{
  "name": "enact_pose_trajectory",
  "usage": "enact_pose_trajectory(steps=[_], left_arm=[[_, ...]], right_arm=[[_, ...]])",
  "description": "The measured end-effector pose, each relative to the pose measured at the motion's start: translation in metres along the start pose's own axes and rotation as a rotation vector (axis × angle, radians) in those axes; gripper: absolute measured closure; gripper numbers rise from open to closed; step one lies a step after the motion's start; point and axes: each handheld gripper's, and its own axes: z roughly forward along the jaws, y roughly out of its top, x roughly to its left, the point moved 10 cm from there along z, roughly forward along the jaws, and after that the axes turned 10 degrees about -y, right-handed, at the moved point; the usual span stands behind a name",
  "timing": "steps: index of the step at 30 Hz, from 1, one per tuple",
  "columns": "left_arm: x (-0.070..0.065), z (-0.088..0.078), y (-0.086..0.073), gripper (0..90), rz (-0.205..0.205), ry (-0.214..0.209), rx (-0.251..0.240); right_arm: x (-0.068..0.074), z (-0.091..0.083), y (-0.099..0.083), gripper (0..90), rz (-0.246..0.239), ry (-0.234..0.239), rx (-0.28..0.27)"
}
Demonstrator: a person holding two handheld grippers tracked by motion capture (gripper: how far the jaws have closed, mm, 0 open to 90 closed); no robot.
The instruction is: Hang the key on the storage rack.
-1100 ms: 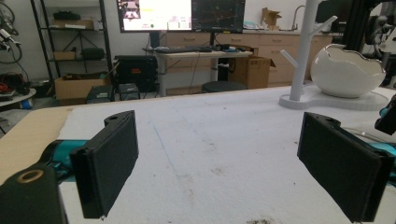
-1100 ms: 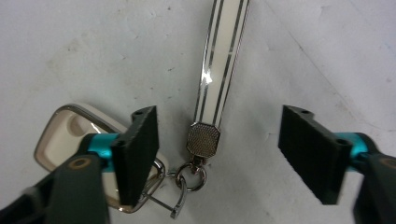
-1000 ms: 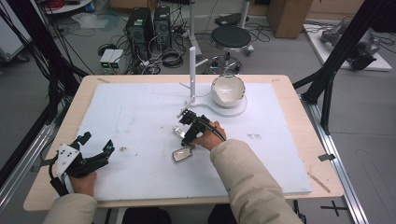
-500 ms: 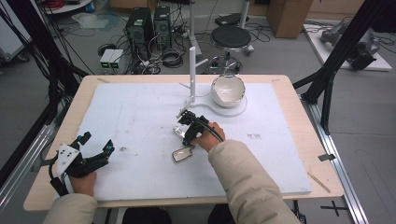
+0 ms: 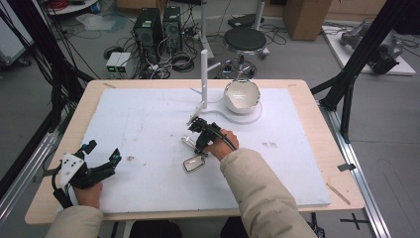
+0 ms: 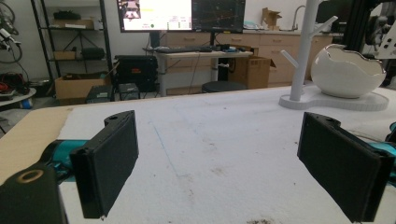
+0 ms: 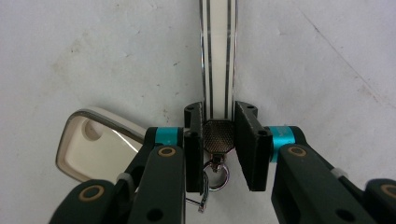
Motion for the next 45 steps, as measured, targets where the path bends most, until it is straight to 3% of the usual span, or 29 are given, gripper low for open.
enact_pose_trajectory(steps=[6,11,18,22,25,33,38,45], left_arm=[[0.0,0.0,0.0,12.9,-0.002,0.0,-0.001],[0.0,0.0,0.0,12.9,-0.004,-0.002,0.001],[0.0,0.0,0.0,12.9,-0.003,0.0,-0.001],[0.0,0.0,0.0,12.9,-0.002,0.0,-0.001],[0.0,0.0,0.0,12.9,-0.002,0.0,-0.001],[0.0,0.0,0.0,12.9,-0.003,0.0,-0.001],[0.0,0.0,0.0,12.9,-0.004,0.0,0.001],[0.0,0.0,0.0,12.9,-0.002,0.001,0.0]], right_arm=[[-0.006,-0.003,-0.001,74.4,-0.007,0.0,-0.014],[-0.016,-0.013,0.001,74.4,0.034,0.038,-0.055],[-0.03,-0.031,0.007,74.4,0.068,0.103,-0.133],[-0.036,-0.043,0.01,74.4,0.066,0.111,-0.175],[-0.039,-0.052,0.013,74.5,0.093,0.146,-0.227],[-0.053,-0.067,0.016,74.4,0.096,0.198,-0.342],[-0.062,-0.081,0.022,74.4,0.074,0.196,-0.405],[-0.07,-0.09,0.025,74.4,0.091,0.214,-0.466]])
